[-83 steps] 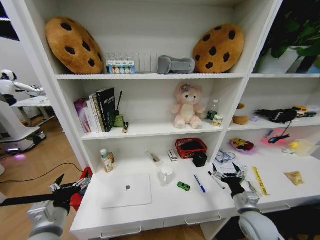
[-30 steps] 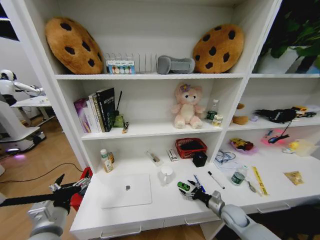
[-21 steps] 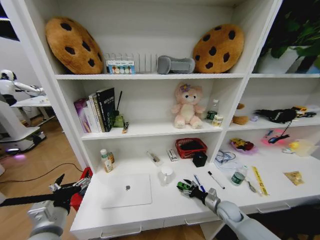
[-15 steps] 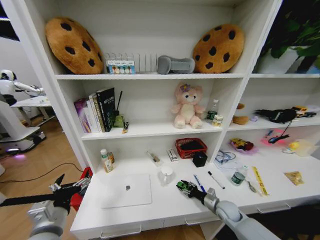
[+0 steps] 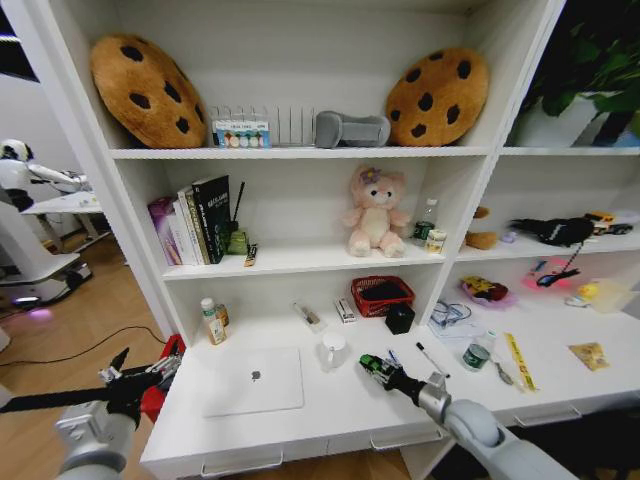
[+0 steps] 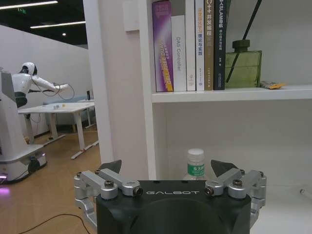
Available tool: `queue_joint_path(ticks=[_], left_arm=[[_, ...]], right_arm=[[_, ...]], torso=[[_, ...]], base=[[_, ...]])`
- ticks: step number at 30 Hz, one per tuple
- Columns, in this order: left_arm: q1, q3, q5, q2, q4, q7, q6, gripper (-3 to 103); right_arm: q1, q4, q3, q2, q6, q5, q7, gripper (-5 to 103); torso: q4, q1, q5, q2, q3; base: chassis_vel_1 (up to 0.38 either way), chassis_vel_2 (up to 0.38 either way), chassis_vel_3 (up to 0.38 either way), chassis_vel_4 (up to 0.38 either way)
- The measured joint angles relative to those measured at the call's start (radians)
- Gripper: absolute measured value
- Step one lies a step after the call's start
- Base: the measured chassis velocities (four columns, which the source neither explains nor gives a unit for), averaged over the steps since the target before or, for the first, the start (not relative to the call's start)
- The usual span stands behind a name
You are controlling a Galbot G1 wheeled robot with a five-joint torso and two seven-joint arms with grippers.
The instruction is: Organize the objects on the table.
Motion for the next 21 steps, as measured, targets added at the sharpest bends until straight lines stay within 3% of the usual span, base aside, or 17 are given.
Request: queue_joint_path(ticks=[4,6,8,9,11,13,14,16,18,20,21], left_arm=[[0.000,0.000,0.000,0.000,0.000,0.000,0.000,100],[0.000,0.000,0.000,0.000,0.000,0.000,0.000,100],[0.000,0.000,0.000,0.000,0.000,0.000,0.000,100],[0.000,0.000,0.000,0.000,0.000,0.000,0.000,100],[0.000,0.000,0.000,0.000,0.000,0.000,0.000,100],[0.000,0.000,0.000,0.000,0.000,0.000,0.000,100],[0.000,0.000,0.000,0.000,0.000,0.000,0.000,100],[0.000,0.000,0.000,0.000,0.000,0.000,0.000,100],[0.000,0.000,0.000,0.000,0.000,0.000,0.000,100],[0.000,0.000,0.000,0.000,0.000,0.000,0.000,100],[0.000,0.000,0.000,0.000,0.000,0.001,0.000,100]], right_arm=[[-0.002,0.071,0.057,-0.078,0.003,0.058,0.004,36],[0.074,0.138,0.111,-0.188,-0.011,0.222,-0.046,36],[0.103,0.143,0.111,-0.205,-0.019,0.254,-0.059,36],[0.222,0.144,0.081,-0.241,-0.051,0.339,-0.100,36],[0.297,0.134,0.052,-0.246,-0.076,0.375,-0.126,36],[0.504,0.078,-0.056,-0.219,-0.140,0.412,-0.214,36],[0.504,0.078,-0.056,-0.219,-0.140,0.412,-0.214,36],[0.720,0.004,-0.187,-0.138,-0.172,0.411,-0.279,36],[0.859,-0.069,-0.296,-0.073,-0.185,0.407,-0.299,36],[0.892,-0.090,-0.323,-0.055,-0.186,0.403,-0.306,36],[1.004,-0.172,-0.407,0.003,-0.186,0.388,-0.318,36]], torso=[[-0.0001,0.000,-0.0003,0.000,0.000],[0.0001,0.000,-0.0005,0.000,0.000],[0.0001,0.000,-0.0005,0.000,0.000],[0.0003,0.000,-0.0007,0.000,0.000],[0.0002,0.000,-0.0005,0.000,0.000],[-0.0002,0.000,-0.0004,0.000,0.000],[-0.0002,0.000,-0.0004,0.000,0.000],[0.0002,0.000,-0.0001,0.000,0.000],[0.0007,0.000,-0.0003,0.000,0.000],[0.0007,0.000,-0.0003,0.000,0.000],[0.0004,0.000,-0.0003,0.000,0.000]], base=[[0.000,0.000,0.000,0.000],[0.000,0.000,0.000,0.000],[0.000,0.000,0.000,0.000],[0.000,0.000,0.000,0.000],[0.000,0.000,0.000,0.000],[0.000,0.000,0.000,0.000],[0.000,0.000,0.000,0.000],[0.000,0.000,0.000,0.000],[0.000,0.000,0.000,0.000],[0.000,0.000,0.000,0.000],[0.000,0.000,0.000,0.000]])
